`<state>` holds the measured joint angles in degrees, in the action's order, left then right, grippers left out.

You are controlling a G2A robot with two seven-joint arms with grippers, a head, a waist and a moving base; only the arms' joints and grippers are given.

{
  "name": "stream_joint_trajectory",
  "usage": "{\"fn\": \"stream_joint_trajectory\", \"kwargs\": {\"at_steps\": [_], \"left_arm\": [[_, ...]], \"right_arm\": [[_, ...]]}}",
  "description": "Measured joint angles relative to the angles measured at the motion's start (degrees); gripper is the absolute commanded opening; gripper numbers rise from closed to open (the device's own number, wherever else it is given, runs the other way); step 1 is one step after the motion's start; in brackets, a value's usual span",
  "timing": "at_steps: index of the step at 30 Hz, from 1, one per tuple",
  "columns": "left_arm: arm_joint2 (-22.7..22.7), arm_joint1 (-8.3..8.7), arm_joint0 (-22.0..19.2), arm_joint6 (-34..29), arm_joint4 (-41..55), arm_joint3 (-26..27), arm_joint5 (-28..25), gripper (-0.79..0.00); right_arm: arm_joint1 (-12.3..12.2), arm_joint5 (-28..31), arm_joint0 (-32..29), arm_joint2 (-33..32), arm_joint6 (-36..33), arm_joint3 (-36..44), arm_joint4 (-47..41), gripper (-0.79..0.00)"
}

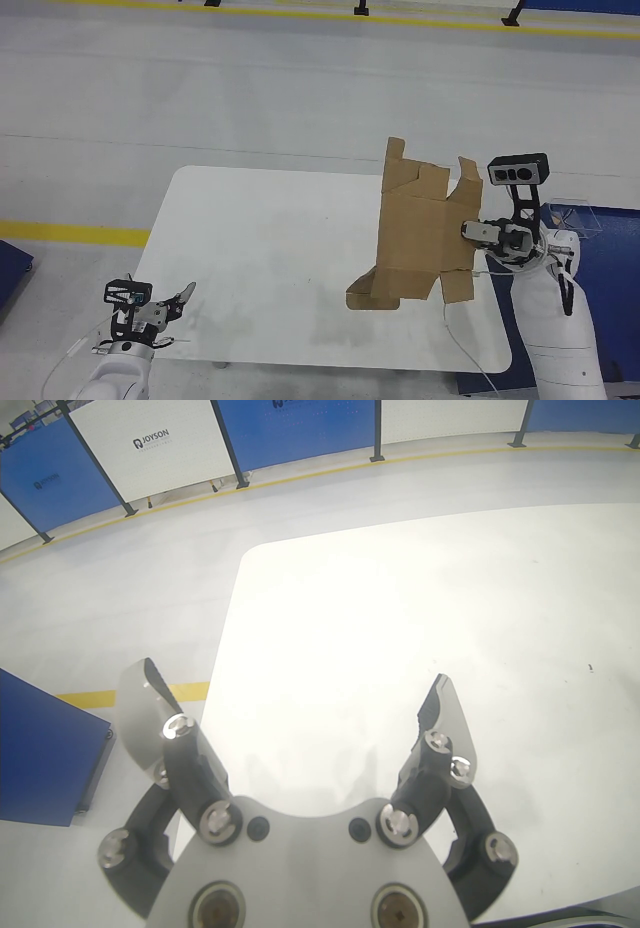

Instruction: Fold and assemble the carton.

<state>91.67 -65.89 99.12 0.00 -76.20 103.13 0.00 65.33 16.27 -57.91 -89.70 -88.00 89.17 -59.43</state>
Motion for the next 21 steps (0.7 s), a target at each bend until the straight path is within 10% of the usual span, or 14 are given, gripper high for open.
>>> {"fn": "stream_joint_trajectory", "kwargs": {"at_steps": [9,21], "left_arm": [[0.0,0.00,0.0,0.0,0.0,0.0,0.0,0.000],[0.0,0.00,0.0,0.0,0.0,0.0,0.0,0.000]], "right_arm": [[-0.6,2.1,0.5,-2.1,2.1,5.5,5.9,-0.785],[-5.4,25.0,-5.7,-13.6,25.0,27.9,64.7,-0.785]]}}
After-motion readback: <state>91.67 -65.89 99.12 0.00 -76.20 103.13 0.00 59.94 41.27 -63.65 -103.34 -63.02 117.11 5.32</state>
